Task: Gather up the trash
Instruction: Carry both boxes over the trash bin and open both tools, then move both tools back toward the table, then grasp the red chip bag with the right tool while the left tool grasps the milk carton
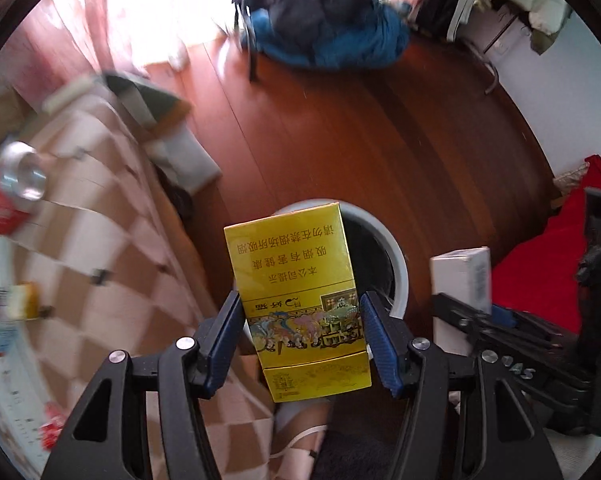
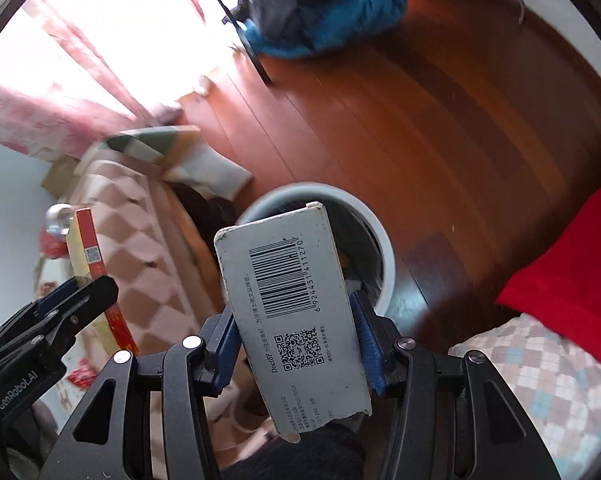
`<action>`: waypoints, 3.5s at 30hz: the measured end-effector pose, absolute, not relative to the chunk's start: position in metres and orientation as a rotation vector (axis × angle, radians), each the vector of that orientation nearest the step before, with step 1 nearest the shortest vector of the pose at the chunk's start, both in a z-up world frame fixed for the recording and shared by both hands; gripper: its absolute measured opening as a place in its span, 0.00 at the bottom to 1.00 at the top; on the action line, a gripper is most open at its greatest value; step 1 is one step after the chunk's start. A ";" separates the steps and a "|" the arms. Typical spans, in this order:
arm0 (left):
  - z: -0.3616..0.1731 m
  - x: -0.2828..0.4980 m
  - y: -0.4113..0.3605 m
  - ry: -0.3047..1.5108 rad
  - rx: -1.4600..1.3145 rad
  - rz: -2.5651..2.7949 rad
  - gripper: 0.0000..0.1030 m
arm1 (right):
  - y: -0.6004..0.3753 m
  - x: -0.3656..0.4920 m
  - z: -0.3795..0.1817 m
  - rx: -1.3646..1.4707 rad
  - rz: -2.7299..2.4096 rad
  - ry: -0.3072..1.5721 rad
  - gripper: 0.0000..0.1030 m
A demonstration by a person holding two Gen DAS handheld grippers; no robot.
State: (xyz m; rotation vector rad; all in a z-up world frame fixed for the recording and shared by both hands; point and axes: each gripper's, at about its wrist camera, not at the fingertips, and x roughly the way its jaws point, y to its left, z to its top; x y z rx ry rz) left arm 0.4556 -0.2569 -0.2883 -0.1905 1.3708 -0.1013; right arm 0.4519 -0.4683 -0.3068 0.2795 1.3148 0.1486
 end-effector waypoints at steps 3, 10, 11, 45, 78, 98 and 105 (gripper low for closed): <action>-0.313 0.469 -0.259 1.430 -0.245 -0.101 0.55 | -0.470 0.472 -0.345 0.271 0.132 1.374 0.52; -0.331 0.476 -0.265 1.486 -0.225 -0.030 0.95 | -0.477 0.505 -0.396 0.289 0.116 1.448 0.69; -0.332 0.475 -0.265 1.485 -0.213 -0.016 0.95 | -0.479 0.503 -0.397 0.282 0.112 1.443 0.78; -0.212 0.378 -0.249 1.268 -0.108 0.120 0.95 | -0.465 0.392 -0.239 0.113 0.091 1.251 1.00; -0.282 0.170 0.035 1.349 -0.165 0.712 0.95 | -0.133 0.315 -0.286 0.065 0.527 1.381 0.90; -0.276 0.345 -0.002 1.296 0.380 0.138 0.95 | -0.152 0.399 -0.287 0.198 0.469 1.396 0.20; -0.305 0.371 -0.001 1.427 0.347 -0.034 0.86 | -0.137 0.433 -0.297 0.172 0.446 1.446 0.20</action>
